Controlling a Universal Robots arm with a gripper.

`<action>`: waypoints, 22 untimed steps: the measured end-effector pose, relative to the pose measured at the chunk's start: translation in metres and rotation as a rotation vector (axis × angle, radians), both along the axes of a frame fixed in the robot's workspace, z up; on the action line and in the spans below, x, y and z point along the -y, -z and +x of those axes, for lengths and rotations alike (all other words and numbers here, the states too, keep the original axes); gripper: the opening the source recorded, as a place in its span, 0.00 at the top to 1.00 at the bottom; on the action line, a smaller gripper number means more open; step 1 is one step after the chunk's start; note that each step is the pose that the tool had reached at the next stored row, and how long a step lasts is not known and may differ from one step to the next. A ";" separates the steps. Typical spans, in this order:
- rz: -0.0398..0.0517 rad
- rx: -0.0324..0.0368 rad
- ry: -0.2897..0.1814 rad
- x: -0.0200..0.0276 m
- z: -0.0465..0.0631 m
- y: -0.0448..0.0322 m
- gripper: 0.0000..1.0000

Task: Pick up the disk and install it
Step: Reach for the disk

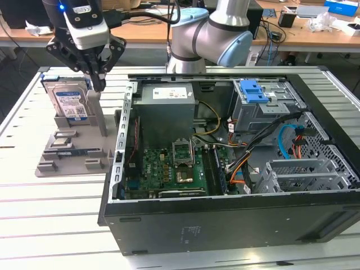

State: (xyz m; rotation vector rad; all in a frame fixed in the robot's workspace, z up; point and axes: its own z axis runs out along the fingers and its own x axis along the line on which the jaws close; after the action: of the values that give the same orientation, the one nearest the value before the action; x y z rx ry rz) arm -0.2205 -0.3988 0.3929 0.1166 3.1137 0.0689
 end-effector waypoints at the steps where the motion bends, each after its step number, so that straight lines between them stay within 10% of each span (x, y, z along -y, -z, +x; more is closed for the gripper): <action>1: -0.0001 0.0000 0.000 0.0000 -0.001 0.0000 0.89; 22: 0.0000 0.0001 0.000 0.0000 -0.049 0.0005 0.89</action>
State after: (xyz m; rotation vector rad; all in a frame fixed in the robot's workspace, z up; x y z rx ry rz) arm -0.2698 -0.3989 0.3924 0.1165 3.1136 0.0688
